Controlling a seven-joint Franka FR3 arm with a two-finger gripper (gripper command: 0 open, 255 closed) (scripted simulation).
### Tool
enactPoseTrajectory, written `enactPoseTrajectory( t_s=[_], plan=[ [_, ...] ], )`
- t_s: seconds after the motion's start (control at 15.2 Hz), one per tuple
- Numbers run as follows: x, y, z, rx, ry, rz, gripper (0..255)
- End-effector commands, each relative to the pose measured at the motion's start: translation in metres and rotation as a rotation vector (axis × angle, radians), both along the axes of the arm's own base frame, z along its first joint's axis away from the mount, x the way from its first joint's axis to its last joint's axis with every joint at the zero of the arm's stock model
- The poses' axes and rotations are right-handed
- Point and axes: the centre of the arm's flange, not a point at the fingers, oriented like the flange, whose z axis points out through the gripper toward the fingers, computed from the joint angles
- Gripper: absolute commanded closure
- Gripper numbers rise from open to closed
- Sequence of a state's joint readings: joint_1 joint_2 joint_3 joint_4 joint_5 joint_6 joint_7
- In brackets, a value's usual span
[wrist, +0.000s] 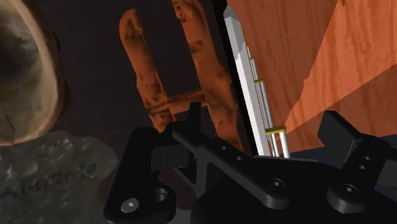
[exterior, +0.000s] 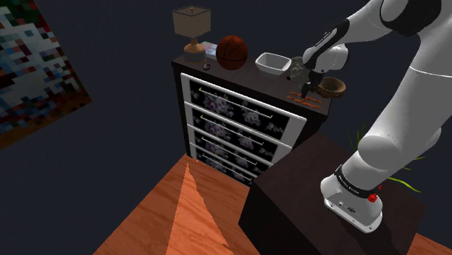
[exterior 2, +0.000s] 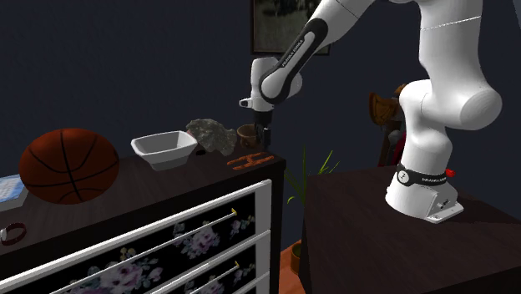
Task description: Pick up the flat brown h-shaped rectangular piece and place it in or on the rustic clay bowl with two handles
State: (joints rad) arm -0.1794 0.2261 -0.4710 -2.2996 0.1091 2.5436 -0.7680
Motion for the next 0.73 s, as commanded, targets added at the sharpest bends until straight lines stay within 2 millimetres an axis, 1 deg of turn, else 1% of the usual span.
enactPoseTrajectory(
  t_s=[0.0,0.13,0.2,0.59,0.66],
  plan=[
    [0.002,-0.016,-0.019,-0.002,0.012,0.001,0],
    [0.006,-0.033,-0.039,-0.005,0.022,0.002,0],
    [0.006,-0.034,-0.040,-0.005,0.023,0.002,0],
    [0.006,-0.036,-0.071,-0.005,0.023,0.002,0],
    [0.006,-0.036,-0.080,-0.005,0.023,0.002,0]
  ],
)
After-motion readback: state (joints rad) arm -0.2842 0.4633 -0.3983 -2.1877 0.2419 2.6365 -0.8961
